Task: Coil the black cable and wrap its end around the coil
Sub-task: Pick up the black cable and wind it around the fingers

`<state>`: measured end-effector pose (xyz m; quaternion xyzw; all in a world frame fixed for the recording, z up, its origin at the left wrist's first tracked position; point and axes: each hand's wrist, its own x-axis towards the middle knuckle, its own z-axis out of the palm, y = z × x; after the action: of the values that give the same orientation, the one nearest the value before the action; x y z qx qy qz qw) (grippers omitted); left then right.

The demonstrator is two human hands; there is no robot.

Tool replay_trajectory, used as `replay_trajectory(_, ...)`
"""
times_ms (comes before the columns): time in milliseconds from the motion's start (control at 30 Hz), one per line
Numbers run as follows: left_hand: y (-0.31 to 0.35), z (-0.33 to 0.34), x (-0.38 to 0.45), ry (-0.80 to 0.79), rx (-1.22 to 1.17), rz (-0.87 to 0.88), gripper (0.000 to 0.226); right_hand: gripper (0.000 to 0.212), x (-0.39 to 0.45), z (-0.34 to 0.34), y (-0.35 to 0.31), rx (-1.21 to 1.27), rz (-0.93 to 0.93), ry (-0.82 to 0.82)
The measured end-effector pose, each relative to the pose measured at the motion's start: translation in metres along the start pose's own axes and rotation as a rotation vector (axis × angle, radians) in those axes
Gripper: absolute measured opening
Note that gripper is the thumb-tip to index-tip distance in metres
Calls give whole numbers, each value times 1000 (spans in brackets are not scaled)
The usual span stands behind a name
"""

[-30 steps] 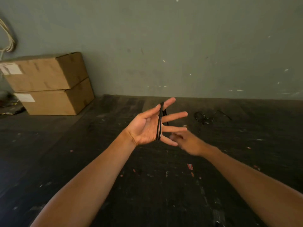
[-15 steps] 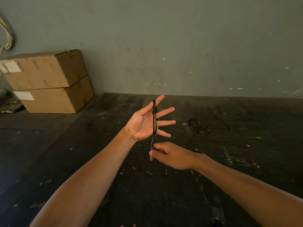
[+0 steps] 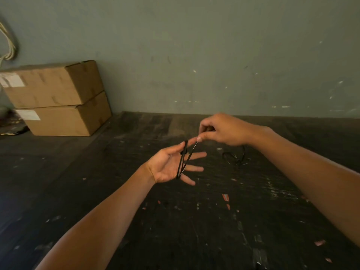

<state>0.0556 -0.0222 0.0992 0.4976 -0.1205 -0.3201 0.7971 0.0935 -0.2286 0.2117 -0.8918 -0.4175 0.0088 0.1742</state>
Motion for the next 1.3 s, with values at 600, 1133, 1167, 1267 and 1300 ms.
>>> replay_trajectory(600, 9, 24, -9, -268, -50, 22, 48, 18, 4, 55, 54, 401, 95, 148)
replay_trajectory(1133, 31, 18, 5, -145, -159, 223, 46, 34, -27, 134, -16, 661, 133, -65)
replay_trajectory(1167, 33, 16, 5, -126, -170, 238, 45, 34, -30, 133, -19, 644, 130, -101)
replay_trajectory(1267, 35, 11, 4, -66, -197, 270, 44, 30, -37, 127, -30, 605, 119, -193)
replay_trajectory(1300, 35, 10, 4, -46, -196, 274, 45, 29, -38, 123, -33, 594, 115, -195)
